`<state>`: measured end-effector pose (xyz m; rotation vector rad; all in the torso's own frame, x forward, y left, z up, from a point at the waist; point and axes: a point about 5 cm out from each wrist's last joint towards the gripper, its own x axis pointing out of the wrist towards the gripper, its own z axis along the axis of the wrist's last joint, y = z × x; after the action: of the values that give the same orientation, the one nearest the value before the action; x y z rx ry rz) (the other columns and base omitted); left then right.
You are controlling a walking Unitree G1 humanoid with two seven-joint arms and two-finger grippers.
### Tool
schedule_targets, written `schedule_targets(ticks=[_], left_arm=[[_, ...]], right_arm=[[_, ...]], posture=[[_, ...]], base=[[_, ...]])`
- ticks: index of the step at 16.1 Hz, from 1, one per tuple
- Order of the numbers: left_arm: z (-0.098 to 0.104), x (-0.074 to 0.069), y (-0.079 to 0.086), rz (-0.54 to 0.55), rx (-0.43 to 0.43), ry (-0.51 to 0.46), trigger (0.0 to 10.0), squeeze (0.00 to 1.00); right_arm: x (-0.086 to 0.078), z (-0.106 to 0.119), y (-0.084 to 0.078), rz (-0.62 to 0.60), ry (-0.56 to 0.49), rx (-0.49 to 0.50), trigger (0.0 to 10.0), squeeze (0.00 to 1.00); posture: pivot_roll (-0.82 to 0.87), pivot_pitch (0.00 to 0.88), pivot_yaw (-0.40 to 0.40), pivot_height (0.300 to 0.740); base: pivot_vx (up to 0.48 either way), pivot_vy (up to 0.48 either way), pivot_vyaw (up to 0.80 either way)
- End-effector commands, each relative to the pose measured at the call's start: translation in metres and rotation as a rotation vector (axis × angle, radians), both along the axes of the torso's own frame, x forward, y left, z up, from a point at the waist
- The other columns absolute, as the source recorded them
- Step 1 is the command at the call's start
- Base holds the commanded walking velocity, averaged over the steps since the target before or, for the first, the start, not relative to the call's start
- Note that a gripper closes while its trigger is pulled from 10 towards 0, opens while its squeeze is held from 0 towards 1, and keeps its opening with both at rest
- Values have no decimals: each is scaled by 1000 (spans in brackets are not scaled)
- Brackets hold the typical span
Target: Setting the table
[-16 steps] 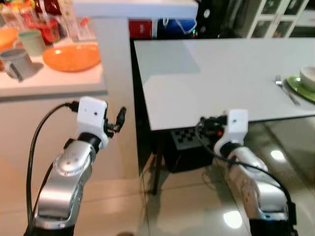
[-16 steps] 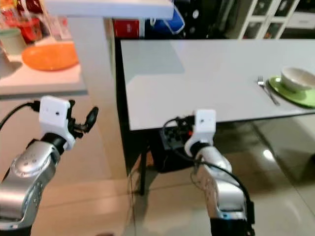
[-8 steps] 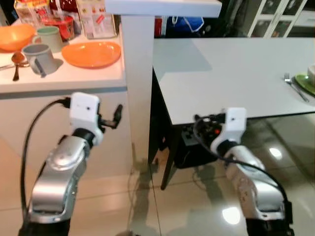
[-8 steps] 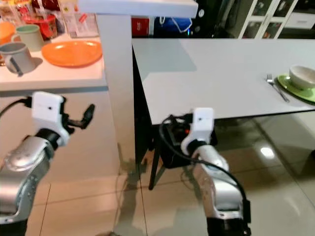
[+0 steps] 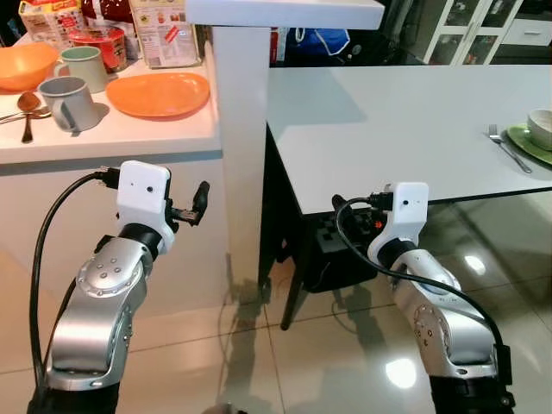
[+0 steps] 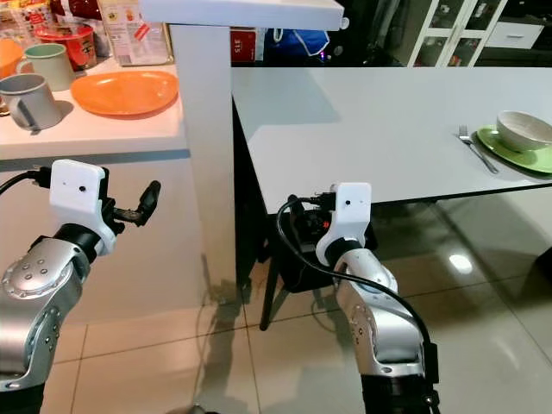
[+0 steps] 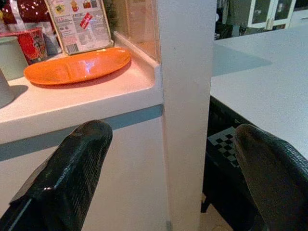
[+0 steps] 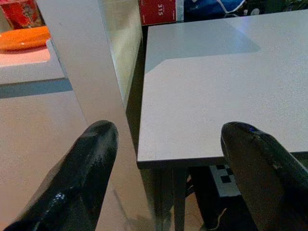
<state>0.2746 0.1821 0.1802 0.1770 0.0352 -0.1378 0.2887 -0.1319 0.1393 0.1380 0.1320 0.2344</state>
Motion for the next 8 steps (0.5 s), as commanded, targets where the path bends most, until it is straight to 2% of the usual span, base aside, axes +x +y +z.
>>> schedule_targets(ticks=[1,4,8], left_arm=[[1,3,1,6,8,-3,10000,0],[0,2,-5,-9,12,-4,10000,0],[1,4,-3,-6,18,-9,10000,0]], right_arm=[[3,2,1,-3,-5,-16,10000,0],[5,3,-1,-4,-19,-34,10000,0],[3,5,7,46,-38,-63,10000,0]], posture=[[83,0,-34,740],[88,0,-35,740],[84,0,-36,740]], base=[[0,360,0],[0,391,0],[0,415,0]])
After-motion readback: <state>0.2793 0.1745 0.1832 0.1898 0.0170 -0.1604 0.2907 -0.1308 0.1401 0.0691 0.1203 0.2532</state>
